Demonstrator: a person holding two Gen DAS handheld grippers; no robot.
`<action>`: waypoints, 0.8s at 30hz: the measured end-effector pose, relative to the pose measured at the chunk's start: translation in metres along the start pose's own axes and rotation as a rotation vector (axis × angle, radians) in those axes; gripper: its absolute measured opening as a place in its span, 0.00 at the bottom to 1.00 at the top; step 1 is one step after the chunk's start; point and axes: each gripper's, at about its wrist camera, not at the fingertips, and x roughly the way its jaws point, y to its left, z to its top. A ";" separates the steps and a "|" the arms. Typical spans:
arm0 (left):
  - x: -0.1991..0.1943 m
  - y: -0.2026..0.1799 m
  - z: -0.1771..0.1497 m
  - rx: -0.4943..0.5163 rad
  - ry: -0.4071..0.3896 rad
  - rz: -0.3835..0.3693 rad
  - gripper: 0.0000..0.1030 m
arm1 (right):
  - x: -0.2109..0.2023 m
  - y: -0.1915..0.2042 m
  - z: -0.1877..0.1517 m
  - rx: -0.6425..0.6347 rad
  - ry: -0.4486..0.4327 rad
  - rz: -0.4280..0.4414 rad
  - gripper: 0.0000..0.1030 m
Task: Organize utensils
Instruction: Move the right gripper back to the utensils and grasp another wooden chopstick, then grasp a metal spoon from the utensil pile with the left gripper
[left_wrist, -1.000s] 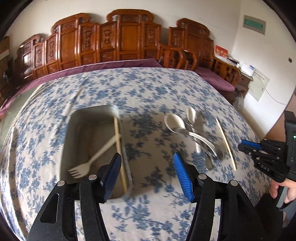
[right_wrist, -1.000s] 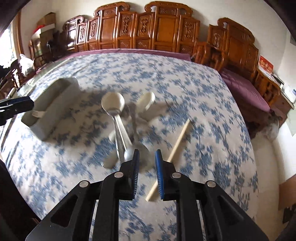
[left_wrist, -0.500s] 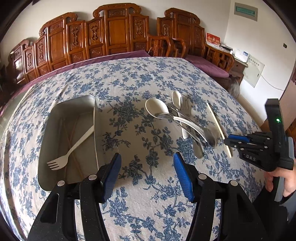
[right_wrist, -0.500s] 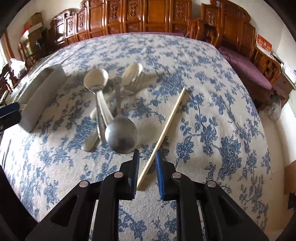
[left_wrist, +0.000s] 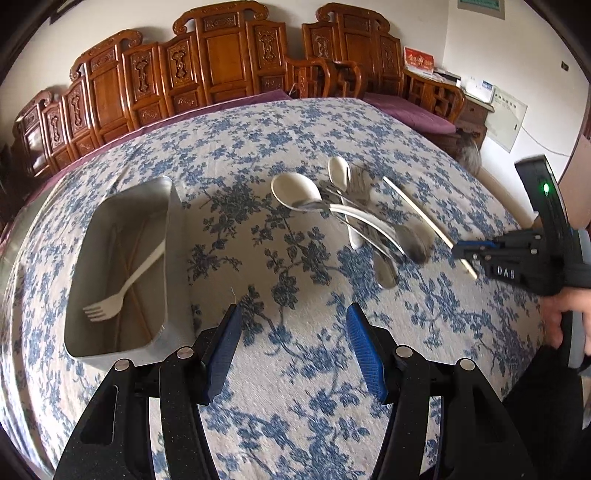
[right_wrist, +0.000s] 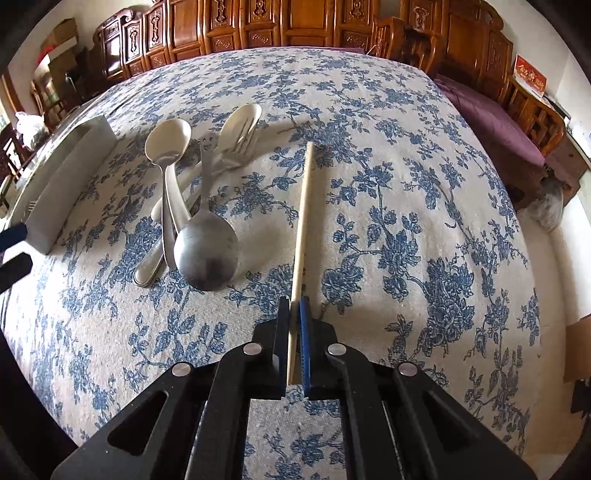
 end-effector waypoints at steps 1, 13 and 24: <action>0.000 -0.003 -0.002 0.004 0.005 -0.002 0.54 | 0.000 -0.002 0.000 0.005 -0.001 0.010 0.06; 0.031 -0.039 0.035 -0.011 0.034 -0.042 0.54 | -0.002 -0.002 -0.005 -0.004 -0.027 0.019 0.06; 0.092 -0.031 0.084 -0.122 0.083 -0.052 0.38 | -0.002 -0.004 -0.007 0.001 -0.039 0.029 0.06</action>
